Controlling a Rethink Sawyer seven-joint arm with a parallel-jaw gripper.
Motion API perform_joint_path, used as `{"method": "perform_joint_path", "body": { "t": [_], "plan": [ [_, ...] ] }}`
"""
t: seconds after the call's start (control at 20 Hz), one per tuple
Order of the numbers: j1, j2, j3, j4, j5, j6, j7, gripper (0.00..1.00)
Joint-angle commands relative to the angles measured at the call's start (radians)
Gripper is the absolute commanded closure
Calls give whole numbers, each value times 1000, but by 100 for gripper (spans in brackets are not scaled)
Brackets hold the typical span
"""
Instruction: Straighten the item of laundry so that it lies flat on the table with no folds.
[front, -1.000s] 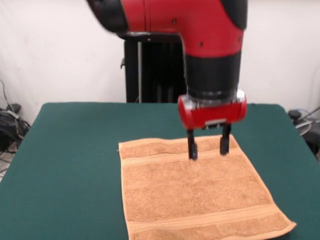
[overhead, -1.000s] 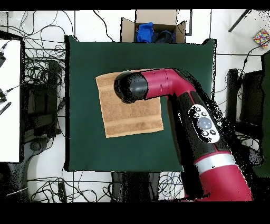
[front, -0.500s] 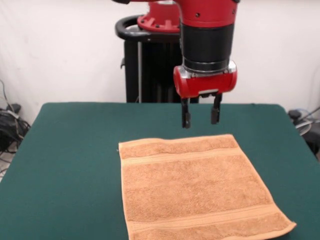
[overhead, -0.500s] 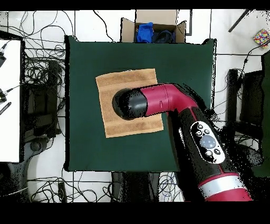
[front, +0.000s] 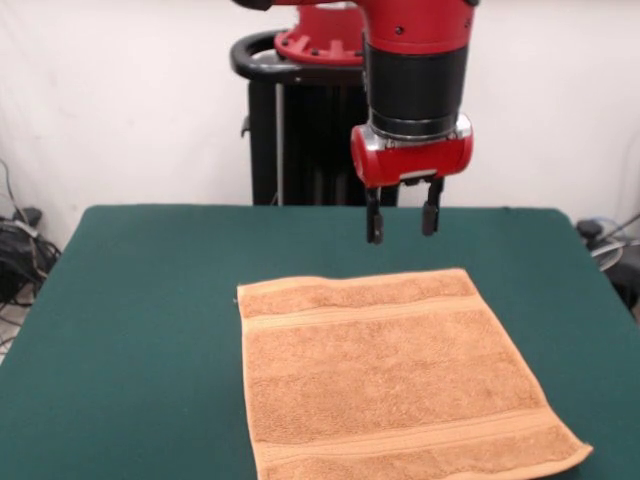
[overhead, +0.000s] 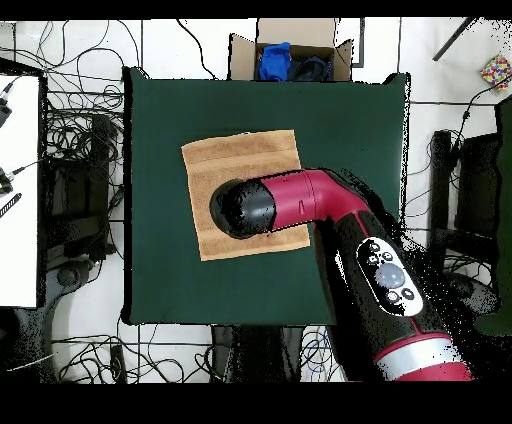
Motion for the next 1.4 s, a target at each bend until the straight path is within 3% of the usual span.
{"method": "perform_joint_path", "body": {
  "t": [0.05, 0.5, 1.4],
  "plan": [
    [19, -8, -18, 40, 19, -14, 65, 0],
    [24, -20, -12, 19, 24, 13, 51, 0],
    [50, 48, -24, -61, 6, 16, 52, 0]
  ]
}}
